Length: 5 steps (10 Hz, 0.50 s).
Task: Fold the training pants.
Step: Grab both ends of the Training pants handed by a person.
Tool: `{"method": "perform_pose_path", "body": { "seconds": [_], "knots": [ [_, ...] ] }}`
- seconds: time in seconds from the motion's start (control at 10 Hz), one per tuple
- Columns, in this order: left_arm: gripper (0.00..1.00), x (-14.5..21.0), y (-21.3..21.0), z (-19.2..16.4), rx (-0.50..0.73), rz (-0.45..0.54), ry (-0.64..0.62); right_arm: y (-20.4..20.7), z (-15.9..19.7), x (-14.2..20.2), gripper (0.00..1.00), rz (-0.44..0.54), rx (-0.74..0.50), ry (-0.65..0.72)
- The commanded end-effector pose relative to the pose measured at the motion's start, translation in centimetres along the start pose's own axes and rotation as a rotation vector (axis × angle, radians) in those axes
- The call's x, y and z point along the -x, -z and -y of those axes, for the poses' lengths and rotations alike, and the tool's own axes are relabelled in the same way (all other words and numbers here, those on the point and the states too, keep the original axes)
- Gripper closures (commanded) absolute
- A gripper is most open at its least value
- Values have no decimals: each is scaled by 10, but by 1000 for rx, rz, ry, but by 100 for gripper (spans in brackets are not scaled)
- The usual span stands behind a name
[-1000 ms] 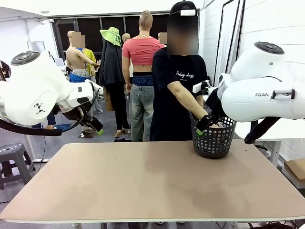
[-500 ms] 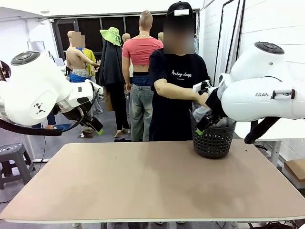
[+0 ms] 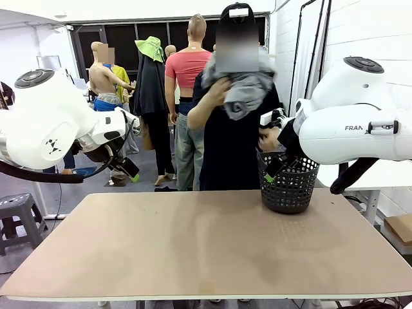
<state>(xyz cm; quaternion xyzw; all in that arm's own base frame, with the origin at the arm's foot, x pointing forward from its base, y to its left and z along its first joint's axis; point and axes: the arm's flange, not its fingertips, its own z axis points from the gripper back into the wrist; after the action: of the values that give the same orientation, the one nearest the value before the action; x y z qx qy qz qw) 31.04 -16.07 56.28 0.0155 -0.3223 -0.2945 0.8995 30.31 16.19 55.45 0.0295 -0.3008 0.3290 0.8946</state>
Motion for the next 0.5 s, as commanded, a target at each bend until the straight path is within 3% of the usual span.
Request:
{"method": "perform_pose_path", "body": {
  "seconds": [0.0,0.4],
  "knots": [
    [0,-1,0,-1,-1,1,6,2,-1,1,0,1,-2,-2],
    [0,-1,0,-1,-1,1,6,2,-1,1,0,1,-2,-2]
  ]
}}
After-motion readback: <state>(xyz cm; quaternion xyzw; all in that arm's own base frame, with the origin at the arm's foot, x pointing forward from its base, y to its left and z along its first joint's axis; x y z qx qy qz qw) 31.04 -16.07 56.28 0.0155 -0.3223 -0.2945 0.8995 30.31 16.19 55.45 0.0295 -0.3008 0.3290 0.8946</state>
